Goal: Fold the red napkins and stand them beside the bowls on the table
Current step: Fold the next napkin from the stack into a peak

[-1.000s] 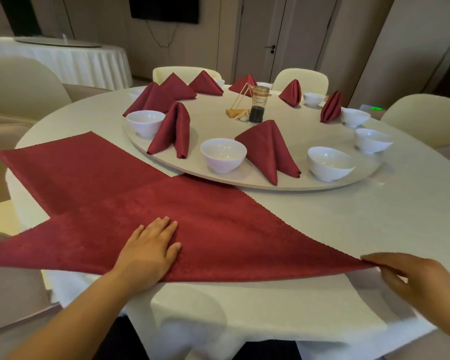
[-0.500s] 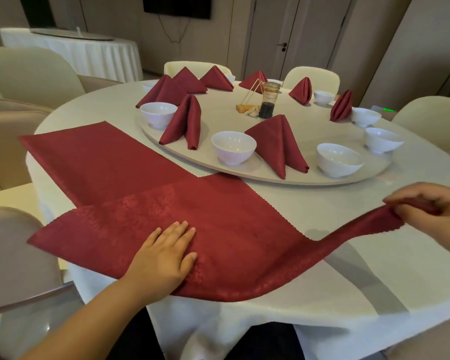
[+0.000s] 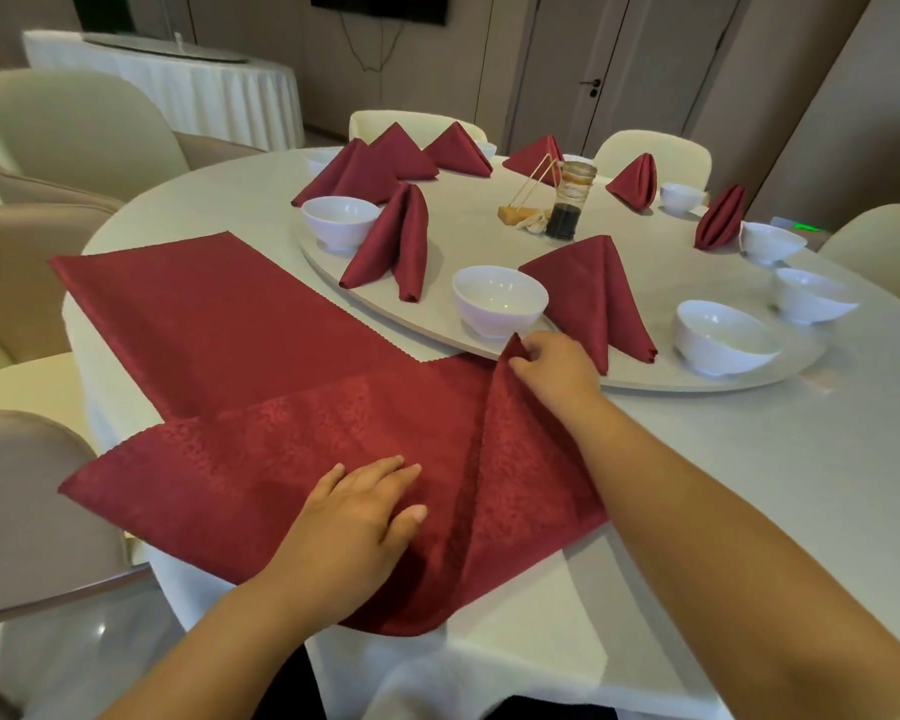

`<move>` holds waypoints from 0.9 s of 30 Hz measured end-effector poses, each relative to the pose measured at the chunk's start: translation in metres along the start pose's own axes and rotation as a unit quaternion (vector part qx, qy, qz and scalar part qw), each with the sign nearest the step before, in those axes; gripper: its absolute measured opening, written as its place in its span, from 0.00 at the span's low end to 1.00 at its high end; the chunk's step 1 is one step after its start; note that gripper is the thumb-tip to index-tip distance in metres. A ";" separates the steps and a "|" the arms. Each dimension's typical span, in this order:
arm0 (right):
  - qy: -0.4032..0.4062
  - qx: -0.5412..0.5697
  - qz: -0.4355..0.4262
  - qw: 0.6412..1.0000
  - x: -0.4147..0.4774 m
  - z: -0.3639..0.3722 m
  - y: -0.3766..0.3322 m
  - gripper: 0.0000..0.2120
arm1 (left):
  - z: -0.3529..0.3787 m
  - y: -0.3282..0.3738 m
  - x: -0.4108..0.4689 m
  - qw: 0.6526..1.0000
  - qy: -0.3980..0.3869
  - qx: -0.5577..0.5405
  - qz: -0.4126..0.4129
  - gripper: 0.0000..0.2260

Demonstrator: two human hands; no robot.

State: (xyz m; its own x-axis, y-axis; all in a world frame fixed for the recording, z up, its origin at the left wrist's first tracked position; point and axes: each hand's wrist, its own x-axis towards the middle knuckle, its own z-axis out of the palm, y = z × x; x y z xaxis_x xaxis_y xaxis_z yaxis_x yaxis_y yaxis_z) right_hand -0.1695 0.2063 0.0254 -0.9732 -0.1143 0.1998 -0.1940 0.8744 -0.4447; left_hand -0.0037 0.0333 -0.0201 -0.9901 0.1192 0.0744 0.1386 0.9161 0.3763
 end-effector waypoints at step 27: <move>0.008 -0.036 -0.287 0.957 -0.135 0.017 0.027 0.17 | 0.044 0.016 0.031 0.970 0.213 0.014 0.118 0.20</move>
State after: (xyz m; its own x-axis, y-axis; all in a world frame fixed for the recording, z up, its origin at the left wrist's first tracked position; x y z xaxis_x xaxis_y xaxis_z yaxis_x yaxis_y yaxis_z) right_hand -0.0451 0.2378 -0.0287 -0.7070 -0.5786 0.4067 -0.6863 0.7002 -0.1968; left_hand -0.0326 0.0688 -0.0522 -0.8307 0.1624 0.5325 0.3532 0.8931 0.2786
